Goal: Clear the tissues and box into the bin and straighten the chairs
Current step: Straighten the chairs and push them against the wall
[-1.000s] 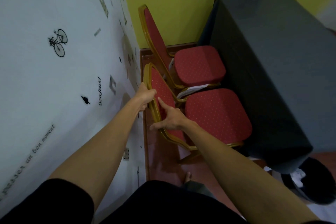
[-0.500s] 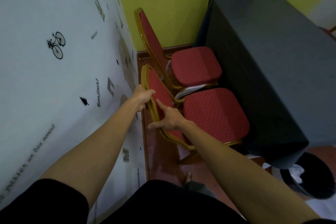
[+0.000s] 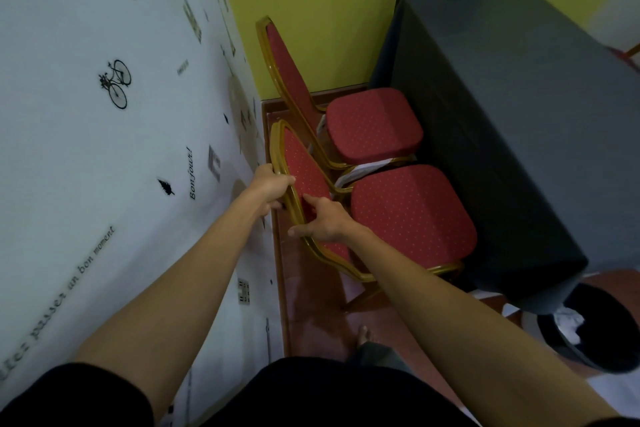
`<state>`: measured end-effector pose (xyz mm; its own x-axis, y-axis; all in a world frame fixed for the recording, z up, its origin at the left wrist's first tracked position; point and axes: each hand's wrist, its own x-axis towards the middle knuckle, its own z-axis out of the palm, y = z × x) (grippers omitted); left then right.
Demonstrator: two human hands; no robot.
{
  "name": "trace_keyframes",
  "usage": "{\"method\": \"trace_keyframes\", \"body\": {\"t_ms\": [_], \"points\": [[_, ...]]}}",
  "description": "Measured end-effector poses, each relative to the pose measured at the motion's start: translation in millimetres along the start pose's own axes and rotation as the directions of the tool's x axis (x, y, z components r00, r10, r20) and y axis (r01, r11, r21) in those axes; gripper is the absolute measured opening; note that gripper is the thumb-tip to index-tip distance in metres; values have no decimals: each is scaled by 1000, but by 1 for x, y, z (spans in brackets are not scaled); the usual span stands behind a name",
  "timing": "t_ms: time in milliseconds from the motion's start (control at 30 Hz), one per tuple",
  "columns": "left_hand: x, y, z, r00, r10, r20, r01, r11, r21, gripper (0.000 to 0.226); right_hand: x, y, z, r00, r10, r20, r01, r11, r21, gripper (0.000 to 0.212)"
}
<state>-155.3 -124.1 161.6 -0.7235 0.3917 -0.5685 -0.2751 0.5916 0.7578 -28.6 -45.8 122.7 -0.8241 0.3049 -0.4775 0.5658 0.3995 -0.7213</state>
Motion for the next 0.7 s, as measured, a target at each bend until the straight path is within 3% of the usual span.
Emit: {"method": "trace_keyframes", "body": {"t_ms": [133,233,333,500,700], "points": [[-7,-3,0,999,36,-19,-35,998,49,20,-8,3,-9,1000,0,-14,1,999,34,60],[-13,-4,4,996,66,-62,-58,989,135,22,-18,5,-14,999,7,-34,-5,999,38,50],[-23,-2,11,973,183,-140,-119,919,376,12,-27,9,-20,994,19,-103,-17,1000,16,38],[-40,-3,33,930,346,-125,-205,770,604,67,-42,24,-42,981,81,-174,-80,997,14,45],[-60,-7,71,929,369,37,-294,674,677,68,-68,56,-67,945,137,-296,-119,990,76,40]]}}
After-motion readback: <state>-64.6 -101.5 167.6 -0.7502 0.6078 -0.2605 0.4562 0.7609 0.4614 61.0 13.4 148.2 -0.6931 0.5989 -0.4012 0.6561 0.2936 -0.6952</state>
